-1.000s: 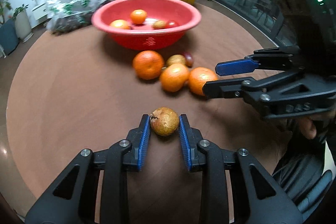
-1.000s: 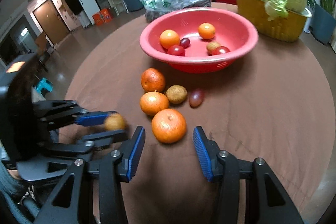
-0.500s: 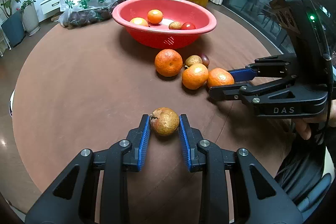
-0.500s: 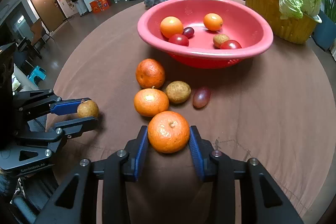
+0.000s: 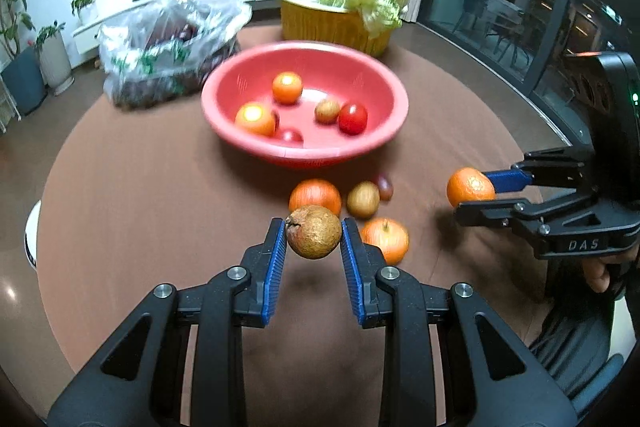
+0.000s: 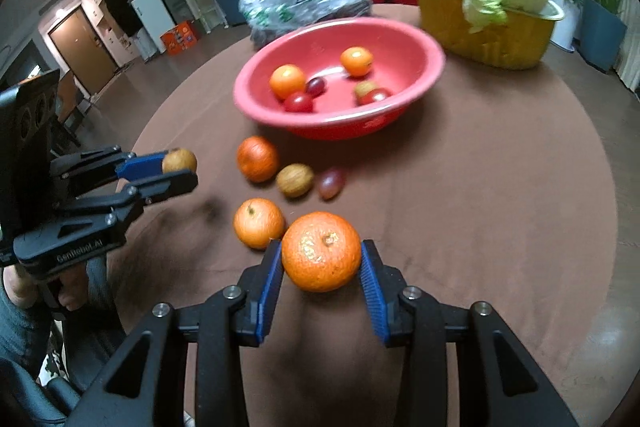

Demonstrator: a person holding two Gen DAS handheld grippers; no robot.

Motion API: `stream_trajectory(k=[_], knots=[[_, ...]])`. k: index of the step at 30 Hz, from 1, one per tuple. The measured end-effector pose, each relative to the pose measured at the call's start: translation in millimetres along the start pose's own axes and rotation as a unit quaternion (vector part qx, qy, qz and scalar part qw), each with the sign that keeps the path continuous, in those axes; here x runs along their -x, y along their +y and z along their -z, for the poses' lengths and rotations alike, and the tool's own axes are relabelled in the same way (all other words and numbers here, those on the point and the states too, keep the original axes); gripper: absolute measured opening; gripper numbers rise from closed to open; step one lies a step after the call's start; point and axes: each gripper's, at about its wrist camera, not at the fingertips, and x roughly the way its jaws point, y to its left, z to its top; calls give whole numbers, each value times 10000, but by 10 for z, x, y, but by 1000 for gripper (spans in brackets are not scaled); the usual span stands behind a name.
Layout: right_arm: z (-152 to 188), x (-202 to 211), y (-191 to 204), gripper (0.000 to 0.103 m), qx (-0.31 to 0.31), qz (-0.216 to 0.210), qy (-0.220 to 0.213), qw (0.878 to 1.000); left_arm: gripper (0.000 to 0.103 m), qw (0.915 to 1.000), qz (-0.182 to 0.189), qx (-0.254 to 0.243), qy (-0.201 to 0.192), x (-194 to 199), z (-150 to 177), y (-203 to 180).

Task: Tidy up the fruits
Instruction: 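Grasp a tangerine with the right tool while the left tool carries the pear to the basin, then release the tangerine into the red basin with the right tool while the left tool releases the pear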

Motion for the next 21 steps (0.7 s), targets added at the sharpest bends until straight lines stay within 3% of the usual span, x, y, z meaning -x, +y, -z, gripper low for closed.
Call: stream_trajectory(k=[10, 21], knots=[[-583, 168, -184, 41, 116, 153, -390, 9991, 26, 9994, -138, -319, 12, -265, -686, 45], [-1332, -349, -271, 41, 361, 97, -58, 9993, 26, 9969, -177, -553, 535, -843, -847, 124]])
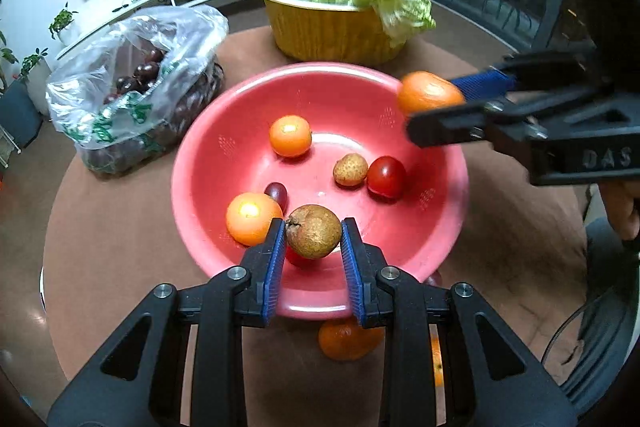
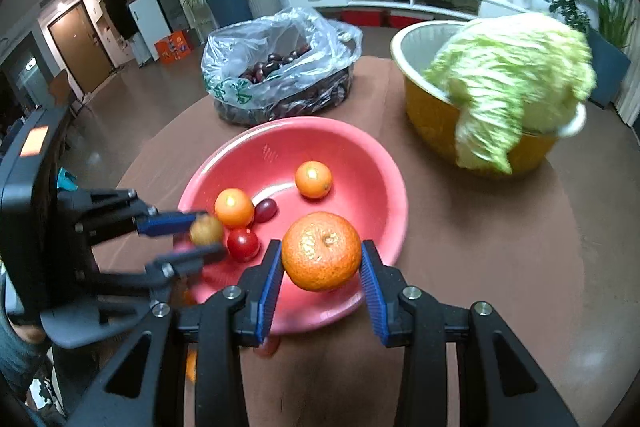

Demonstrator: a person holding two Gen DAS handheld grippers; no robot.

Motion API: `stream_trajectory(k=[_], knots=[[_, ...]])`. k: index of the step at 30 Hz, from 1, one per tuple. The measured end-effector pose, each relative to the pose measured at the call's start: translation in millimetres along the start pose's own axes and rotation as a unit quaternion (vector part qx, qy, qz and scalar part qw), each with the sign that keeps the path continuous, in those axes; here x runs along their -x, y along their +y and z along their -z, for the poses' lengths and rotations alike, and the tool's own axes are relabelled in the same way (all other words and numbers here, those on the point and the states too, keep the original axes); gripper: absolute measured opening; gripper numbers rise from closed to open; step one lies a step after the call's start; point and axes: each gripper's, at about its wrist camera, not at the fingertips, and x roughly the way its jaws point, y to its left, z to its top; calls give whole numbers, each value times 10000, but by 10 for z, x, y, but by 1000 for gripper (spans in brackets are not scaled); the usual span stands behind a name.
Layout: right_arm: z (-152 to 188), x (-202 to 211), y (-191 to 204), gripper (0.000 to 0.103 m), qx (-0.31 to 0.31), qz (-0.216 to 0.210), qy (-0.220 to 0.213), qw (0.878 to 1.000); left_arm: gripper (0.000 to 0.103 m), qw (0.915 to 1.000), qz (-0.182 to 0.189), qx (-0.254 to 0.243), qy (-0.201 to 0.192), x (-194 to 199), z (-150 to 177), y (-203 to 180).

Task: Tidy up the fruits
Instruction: 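Release the tangerine into the red basin with the right tool while the left tool releases the pear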

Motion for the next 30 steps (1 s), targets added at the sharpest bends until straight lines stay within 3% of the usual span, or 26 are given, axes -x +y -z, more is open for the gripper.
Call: stream_trajectory(k=[12, 30], knots=[[-92, -427, -30, 41, -58, 82, 416, 9991, 26, 9999, 27, -7, 128, -226, -24, 44], [-119, -532, 6, 41, -46, 193, 575, 9981, 26, 9999, -16, -37, 144, -201, -16, 28]])
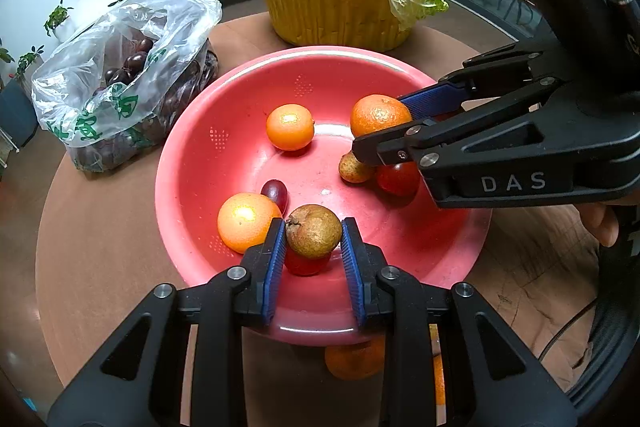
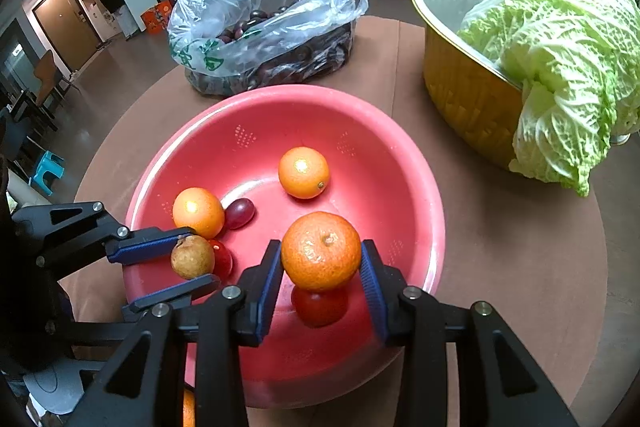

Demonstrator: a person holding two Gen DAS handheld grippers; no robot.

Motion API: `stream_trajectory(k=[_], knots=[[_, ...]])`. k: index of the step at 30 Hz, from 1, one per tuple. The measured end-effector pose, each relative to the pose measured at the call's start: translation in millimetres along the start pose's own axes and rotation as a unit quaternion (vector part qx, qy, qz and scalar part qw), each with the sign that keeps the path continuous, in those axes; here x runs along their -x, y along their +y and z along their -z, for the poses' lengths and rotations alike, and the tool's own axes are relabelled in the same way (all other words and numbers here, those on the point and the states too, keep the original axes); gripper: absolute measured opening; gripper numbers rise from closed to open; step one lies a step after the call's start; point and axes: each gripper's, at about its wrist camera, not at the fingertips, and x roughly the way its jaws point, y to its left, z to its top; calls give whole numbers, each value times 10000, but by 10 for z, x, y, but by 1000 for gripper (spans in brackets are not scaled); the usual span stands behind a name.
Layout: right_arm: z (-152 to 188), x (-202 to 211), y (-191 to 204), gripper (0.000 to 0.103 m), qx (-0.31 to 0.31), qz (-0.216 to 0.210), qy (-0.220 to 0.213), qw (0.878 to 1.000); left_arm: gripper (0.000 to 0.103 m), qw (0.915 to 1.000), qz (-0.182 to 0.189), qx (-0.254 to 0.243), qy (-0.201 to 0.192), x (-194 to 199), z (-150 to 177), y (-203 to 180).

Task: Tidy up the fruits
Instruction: 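Release the tangerine into the red basin with the right tool while the left tool releases the pear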

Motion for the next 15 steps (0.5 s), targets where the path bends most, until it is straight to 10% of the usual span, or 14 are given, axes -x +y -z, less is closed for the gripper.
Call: stream_trajectory(k=[15], knots=[[-31, 42, 32, 54, -115, 32, -14, 9999, 27, 10000, -53, 45, 19, -5, -5, -6]])
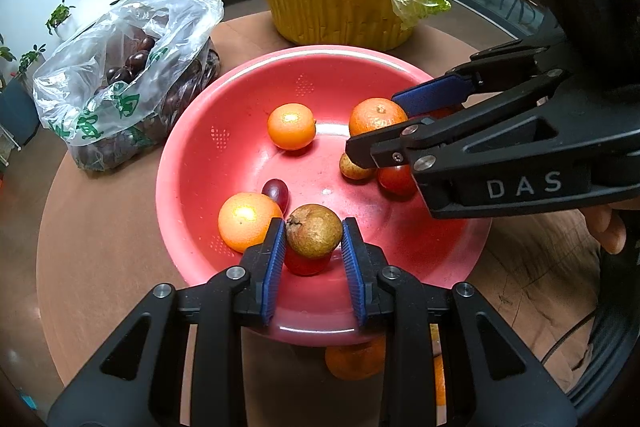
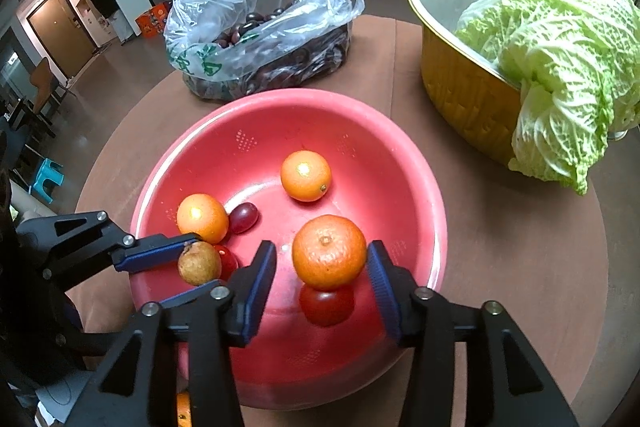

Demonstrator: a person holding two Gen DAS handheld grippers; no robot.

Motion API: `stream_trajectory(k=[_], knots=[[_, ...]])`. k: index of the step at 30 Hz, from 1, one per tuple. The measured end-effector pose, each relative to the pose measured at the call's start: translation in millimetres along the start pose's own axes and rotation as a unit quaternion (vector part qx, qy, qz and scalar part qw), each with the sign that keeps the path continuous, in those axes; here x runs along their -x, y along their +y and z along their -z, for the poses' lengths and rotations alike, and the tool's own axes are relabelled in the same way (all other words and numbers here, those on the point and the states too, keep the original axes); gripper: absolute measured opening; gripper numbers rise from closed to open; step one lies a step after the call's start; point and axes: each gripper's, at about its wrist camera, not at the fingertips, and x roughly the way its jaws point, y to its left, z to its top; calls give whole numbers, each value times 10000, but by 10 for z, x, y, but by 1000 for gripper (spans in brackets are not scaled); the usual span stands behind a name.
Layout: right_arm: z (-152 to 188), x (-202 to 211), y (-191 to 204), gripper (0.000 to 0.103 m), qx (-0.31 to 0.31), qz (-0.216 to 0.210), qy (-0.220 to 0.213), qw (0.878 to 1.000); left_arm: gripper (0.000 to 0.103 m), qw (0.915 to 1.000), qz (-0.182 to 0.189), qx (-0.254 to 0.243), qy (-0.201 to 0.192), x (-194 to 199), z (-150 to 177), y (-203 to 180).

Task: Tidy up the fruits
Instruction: 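Release the tangerine into the red basin with the right tool while the left tool releases the pear, then grasp a tangerine with the right tool while the left tool reaches for another tangerine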

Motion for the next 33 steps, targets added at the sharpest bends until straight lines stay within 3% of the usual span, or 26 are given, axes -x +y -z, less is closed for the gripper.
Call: stream_trajectory(k=[8, 10, 13, 27, 33], knots=[[56, 165, -23, 54, -103, 12, -155, 9998, 32, 10000, 31, 47, -6, 10, -11, 1], [86, 224, -17, 54, -104, 12, -211, 9997, 54, 9998, 183, 53, -39, 33, -14, -6], [147, 337, -32, 54, -170, -9, -322, 9993, 68, 9999, -46, 0, -101, 66, -19, -49], [762, 1219, -186, 54, -714, -180, -1213, 9899, 69, 9986, -8, 333, -421, 489, 217, 56], [1265, 1106, 122, 54, -711, -304, -1070, 9912, 69, 9960, -29, 681, -580, 801, 687, 103]])
